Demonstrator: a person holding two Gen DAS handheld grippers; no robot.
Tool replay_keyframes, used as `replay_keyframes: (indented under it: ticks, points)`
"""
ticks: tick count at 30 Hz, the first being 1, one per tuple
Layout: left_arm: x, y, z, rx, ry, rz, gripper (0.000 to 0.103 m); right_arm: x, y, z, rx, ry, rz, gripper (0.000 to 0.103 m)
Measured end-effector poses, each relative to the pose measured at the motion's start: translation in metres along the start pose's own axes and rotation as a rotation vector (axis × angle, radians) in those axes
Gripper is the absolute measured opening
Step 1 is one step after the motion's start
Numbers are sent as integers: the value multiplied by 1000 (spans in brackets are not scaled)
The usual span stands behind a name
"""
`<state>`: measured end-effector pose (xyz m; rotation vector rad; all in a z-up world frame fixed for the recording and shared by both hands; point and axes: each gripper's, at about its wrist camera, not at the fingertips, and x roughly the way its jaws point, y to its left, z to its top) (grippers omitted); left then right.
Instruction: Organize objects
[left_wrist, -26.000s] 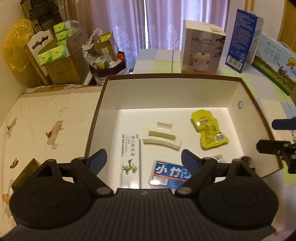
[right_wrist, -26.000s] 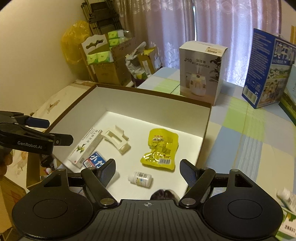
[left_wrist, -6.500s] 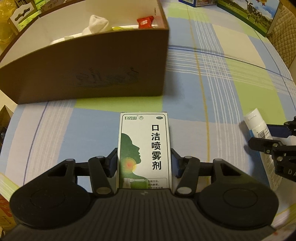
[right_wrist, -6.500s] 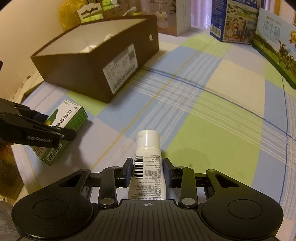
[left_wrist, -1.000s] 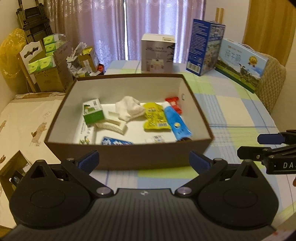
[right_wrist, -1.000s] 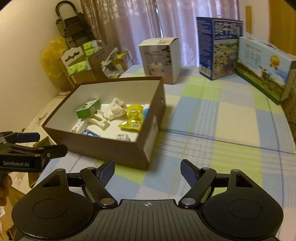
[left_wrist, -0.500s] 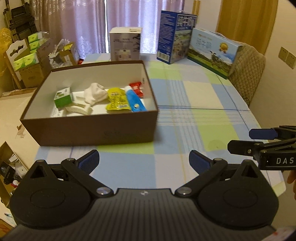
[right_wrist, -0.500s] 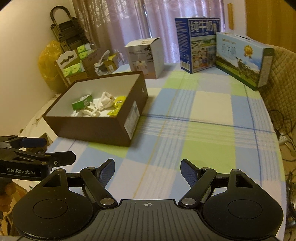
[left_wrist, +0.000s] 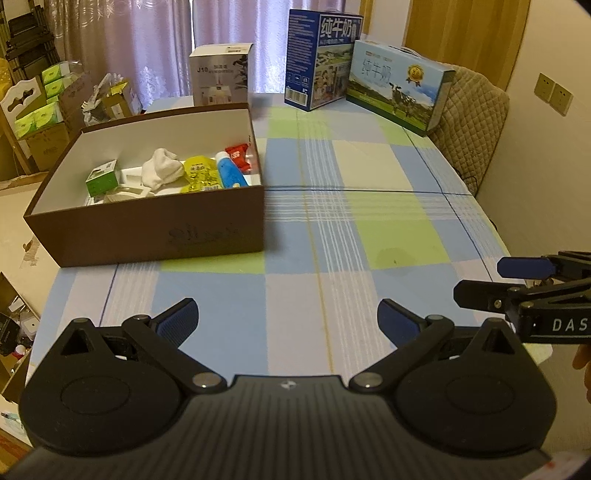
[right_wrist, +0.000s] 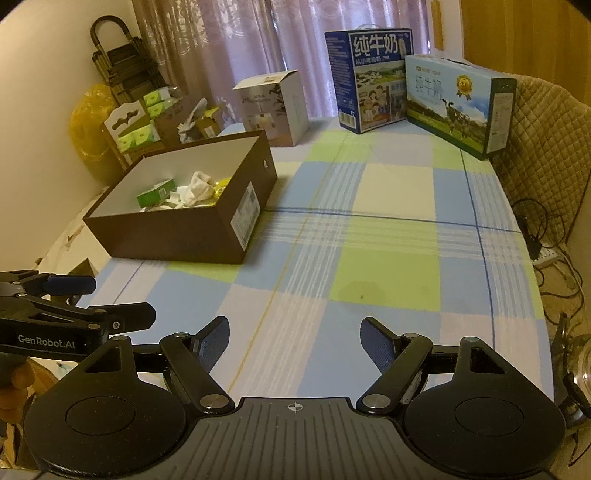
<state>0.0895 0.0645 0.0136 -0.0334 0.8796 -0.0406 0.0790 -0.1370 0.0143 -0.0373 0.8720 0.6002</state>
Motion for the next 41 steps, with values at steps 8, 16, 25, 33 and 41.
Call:
replay_keyframes:
  ticks: [8,16,25,33,41]
  points:
    - [-4,-10,-9,-2,5,2,102,-6,-5,-6,3,2,-8,75]
    - [-4,-15,-9,1,1,2,102,-7,-7,-6,5,1,-9,75]
    - [-3,-16,-7,2,2,4,102,-5,-9,-5,10,6,-9,75]
    - [2,-15,-3,6,6,2,102,0,-10,-2,14,12,-9,75]
    - [5,-15,-1,14,2,1,102,3,-11,-1,17,14,-10,75]
